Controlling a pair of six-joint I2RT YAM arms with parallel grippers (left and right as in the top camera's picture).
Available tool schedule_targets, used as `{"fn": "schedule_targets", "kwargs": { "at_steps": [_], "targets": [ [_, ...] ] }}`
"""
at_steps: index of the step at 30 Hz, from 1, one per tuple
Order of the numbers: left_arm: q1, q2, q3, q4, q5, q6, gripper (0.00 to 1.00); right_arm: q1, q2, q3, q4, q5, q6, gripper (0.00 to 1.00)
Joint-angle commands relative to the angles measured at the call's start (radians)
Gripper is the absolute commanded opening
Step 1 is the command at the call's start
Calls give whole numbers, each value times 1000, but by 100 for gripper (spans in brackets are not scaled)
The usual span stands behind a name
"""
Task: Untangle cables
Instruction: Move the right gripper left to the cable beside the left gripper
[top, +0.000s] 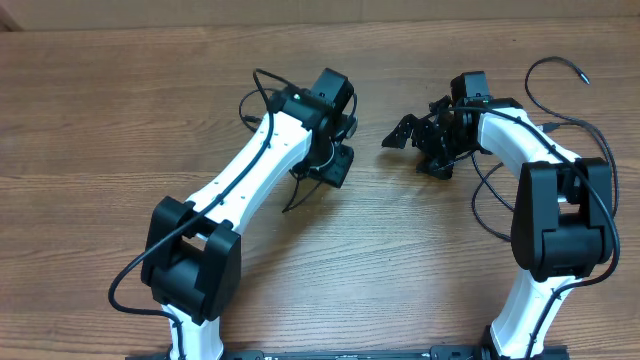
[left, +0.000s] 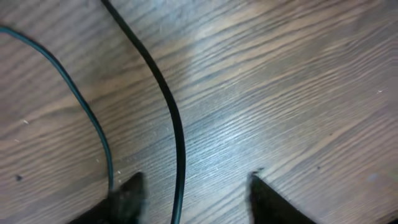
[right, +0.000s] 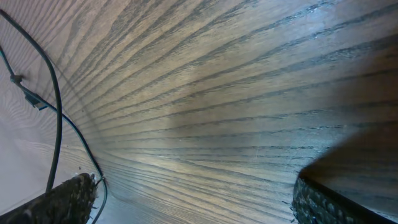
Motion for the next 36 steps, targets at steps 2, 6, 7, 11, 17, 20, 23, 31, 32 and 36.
{"fn": "schedule_targets", "kwargs": {
  "at_steps": [2, 6, 7, 11, 17, 20, 23, 31, 32, 36],
  "targets": [
    [12, -4, 100, -24, 12, 18, 75, -5, 16, -18, 8, 29, -6, 100],
    [46, -4, 142, -16, -3, -10, 86, 1, 16, -18, 17, 19, 52, 100],
    [58, -4, 145, -11, -20, -27, 88, 5, 16, -18, 16, 17, 65, 100],
    [130, -4, 146, 21, -111, -90, 99, 60, 16, -18, 26, 18, 103, 100],
    [239, -4, 146, 21, -122, -88, 100, 163, 16, -18, 150, 28, 201, 100],
    [275, -4, 146, 21, -122, -88, 100, 210, 16, -18, 213, 29, 302, 100],
    [292, -4, 146, 21, -122, -88, 100, 252, 16, -18, 262, 29, 312, 100],
    [295, -4, 146, 21, -122, -88, 100, 326, 16, -18, 277, 153, 312, 100],
    [295, -4, 146, 21, -122, -88, 100, 325, 16, -18, 277, 153, 312, 100],
    [295, -4, 146, 21, -122, -88, 100, 325, 16, -18, 277, 153, 312, 100]
  ]
}}
